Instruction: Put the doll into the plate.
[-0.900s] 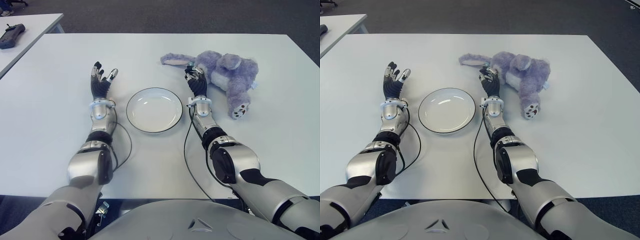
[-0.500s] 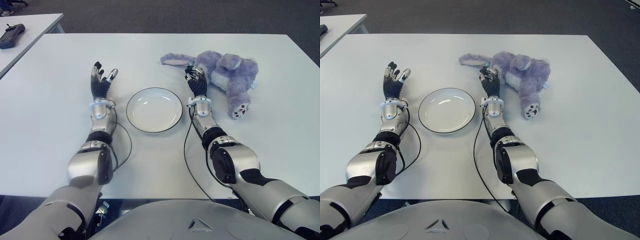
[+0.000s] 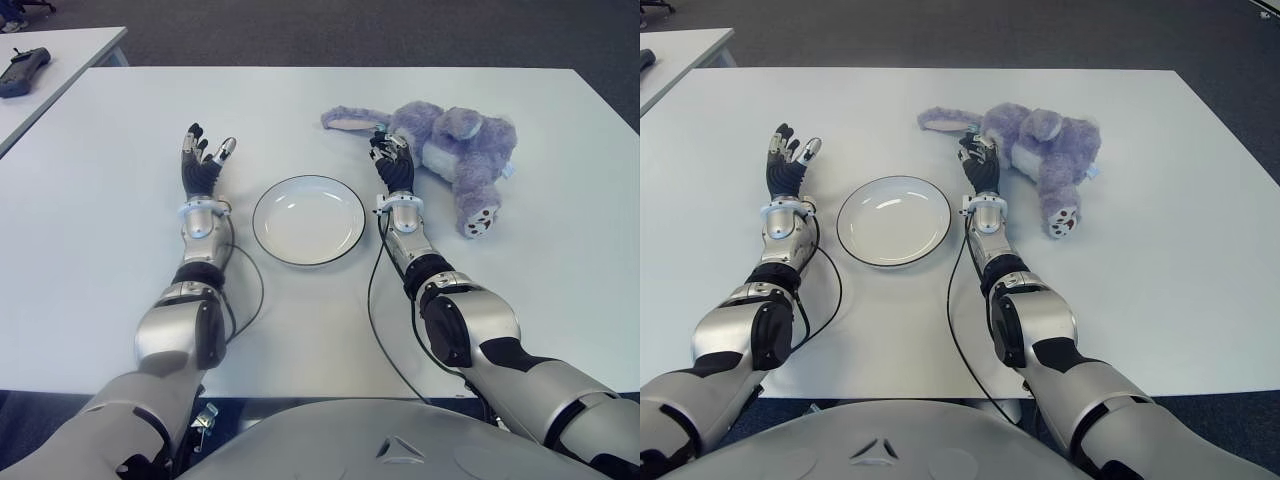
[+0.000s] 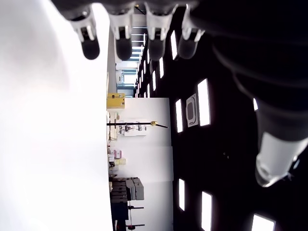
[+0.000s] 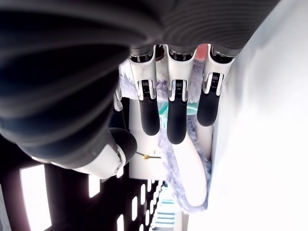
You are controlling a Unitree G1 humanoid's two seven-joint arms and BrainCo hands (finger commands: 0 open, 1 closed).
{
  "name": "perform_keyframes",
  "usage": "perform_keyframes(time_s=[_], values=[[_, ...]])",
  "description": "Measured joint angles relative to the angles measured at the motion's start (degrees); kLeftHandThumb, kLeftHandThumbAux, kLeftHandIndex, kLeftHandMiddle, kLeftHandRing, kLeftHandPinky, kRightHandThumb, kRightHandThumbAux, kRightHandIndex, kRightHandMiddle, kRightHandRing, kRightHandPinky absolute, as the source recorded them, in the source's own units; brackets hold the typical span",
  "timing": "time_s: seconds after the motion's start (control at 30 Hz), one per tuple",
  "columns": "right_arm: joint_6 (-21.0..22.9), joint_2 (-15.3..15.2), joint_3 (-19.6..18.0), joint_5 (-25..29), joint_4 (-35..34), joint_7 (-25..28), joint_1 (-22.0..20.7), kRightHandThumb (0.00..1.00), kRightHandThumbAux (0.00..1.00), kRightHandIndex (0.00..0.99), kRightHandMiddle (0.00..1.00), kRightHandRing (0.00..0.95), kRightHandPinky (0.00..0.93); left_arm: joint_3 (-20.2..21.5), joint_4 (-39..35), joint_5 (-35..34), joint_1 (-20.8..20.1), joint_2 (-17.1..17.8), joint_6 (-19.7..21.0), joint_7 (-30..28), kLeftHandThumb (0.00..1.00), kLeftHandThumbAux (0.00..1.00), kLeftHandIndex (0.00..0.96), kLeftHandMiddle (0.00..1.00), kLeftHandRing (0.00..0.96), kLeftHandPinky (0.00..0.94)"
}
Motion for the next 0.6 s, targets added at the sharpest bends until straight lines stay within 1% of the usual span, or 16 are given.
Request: perform_keyframes(time_s=[0.23, 0.6], values=[[-0.01, 0.02, -0.05, 0.01, 0.00, 0.05, -0.02, 0.674, 0.750, 0.395, 0.252, 0.248, 0.243, 0.01, 0.00, -0.01, 0.00, 0.00, 0.00, 0.00, 0.000, 0.630, 0.021, 0.026, 0.006, 0.009], [-0.63, 0.46, -0.27, 0.11, 0.00, 0.20, -0.50, 0.670, 0.750, 0.394, 0.229, 0.217, 0.213, 0.03, 0.00, -0.02, -0.01, 0.00, 0.02, 0.00, 0.000, 0.653, 0.023, 0.024, 0.004, 0.013]])
